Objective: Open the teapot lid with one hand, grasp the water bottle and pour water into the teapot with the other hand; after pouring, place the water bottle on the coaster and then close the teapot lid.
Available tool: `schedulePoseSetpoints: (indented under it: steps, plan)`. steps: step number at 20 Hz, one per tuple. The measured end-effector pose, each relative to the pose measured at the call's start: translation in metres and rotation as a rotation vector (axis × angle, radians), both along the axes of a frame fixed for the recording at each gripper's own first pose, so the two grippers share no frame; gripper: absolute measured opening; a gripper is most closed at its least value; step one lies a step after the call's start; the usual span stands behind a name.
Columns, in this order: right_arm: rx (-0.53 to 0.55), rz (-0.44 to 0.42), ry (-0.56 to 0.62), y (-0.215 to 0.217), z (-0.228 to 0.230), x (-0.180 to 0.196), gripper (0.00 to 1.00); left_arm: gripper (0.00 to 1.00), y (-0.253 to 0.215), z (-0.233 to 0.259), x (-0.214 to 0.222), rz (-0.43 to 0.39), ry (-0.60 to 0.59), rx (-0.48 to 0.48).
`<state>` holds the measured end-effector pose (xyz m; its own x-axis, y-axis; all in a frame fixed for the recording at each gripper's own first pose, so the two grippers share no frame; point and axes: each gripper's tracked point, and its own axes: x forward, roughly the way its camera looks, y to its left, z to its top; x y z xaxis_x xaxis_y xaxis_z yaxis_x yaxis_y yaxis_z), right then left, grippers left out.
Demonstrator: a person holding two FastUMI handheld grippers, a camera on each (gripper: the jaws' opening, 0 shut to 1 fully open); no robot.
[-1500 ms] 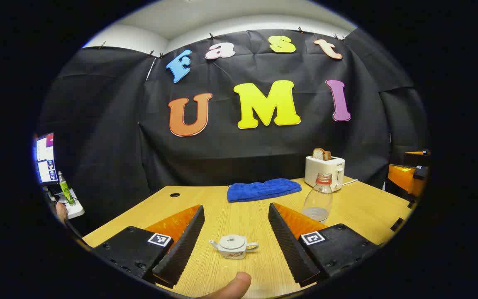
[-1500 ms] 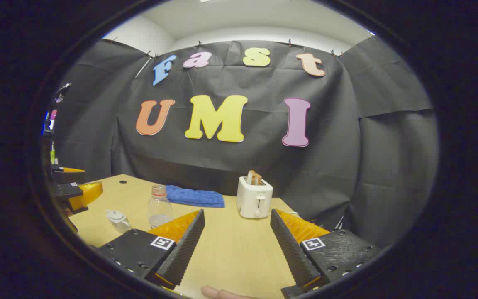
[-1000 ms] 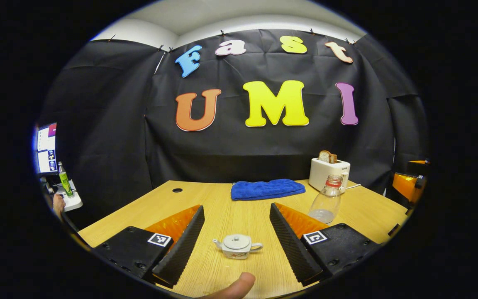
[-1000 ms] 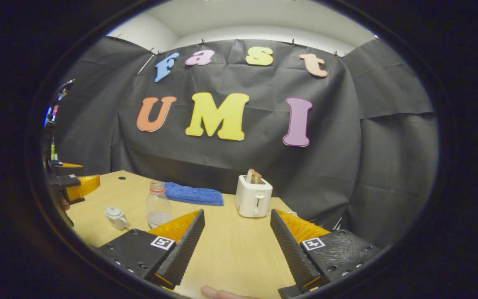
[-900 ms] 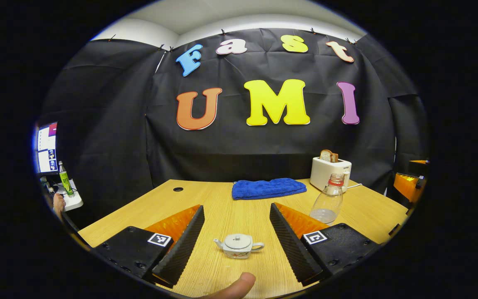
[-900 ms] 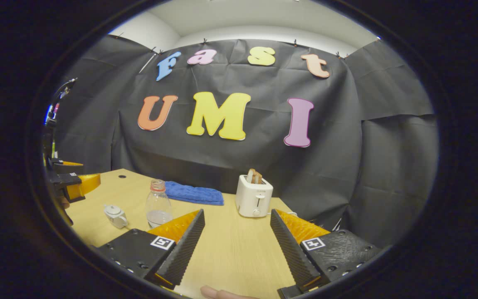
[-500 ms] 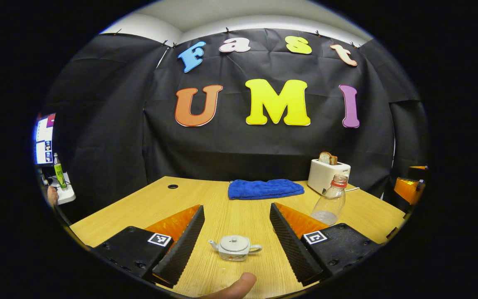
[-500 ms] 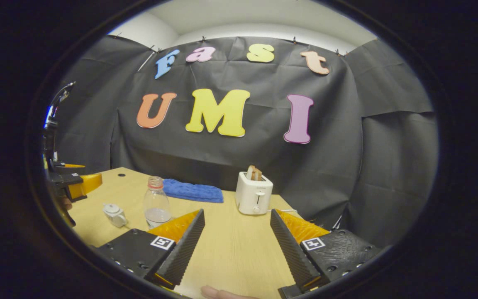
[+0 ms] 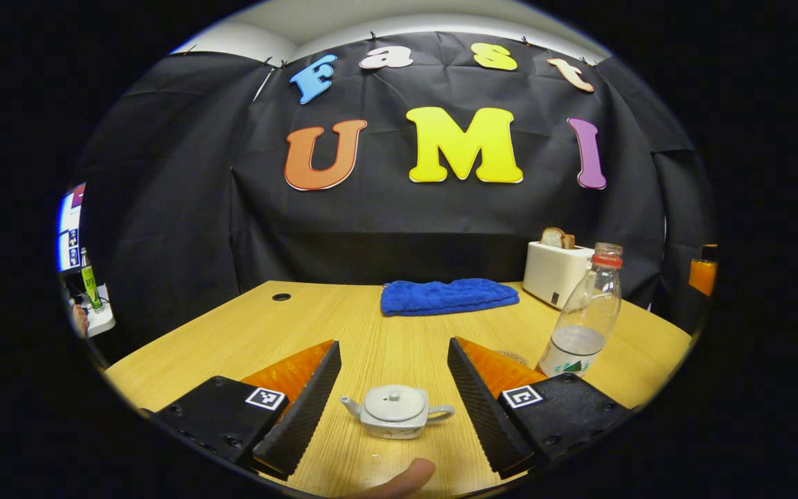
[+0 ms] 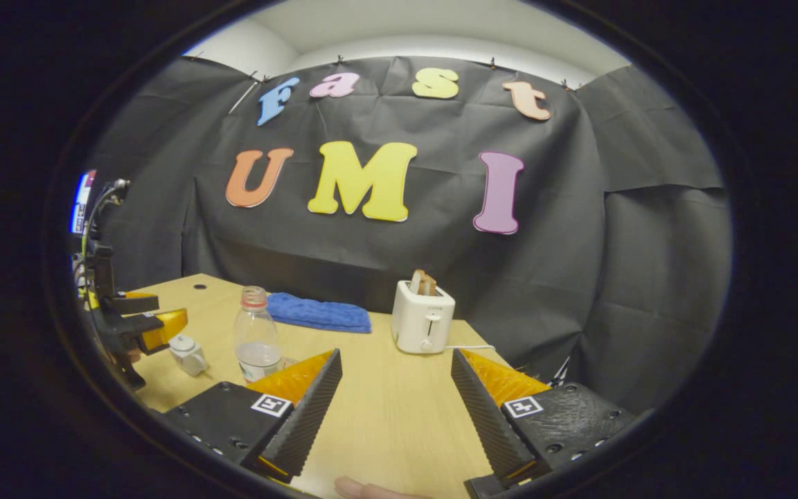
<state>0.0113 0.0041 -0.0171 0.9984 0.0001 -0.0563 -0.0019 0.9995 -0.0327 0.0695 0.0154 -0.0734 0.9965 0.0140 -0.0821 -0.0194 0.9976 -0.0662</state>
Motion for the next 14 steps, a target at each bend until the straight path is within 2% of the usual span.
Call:
schedulePoseSetpoints:
  steps: [5,7,10,13,14]
  plan:
    - [-0.010,0.003,0.008,0.003,-0.003,0.001,0.95,0.85,-0.010,-0.025,0.012,-0.025,0.049,-0.001]
    - [-0.013,0.003,0.013,0.005,-0.005,0.001,0.98,0.78,-0.011,-0.029,0.015,-0.029,0.051,0.014]
    - [-0.022,0.005,0.011,0.005,-0.005,0.003,0.95,0.61,-0.006,-0.041,0.021,-0.003,0.081,0.047]
    - [-0.012,-0.009,0.008,-0.001,-0.005,0.004,0.95,0.54,-0.009,-0.043,0.025,-0.006,0.088,0.028]
    - [-0.010,-0.006,0.011,0.002,-0.006,0.005,0.95,0.49,-0.009,-0.044,0.026,-0.003,0.078,0.025]
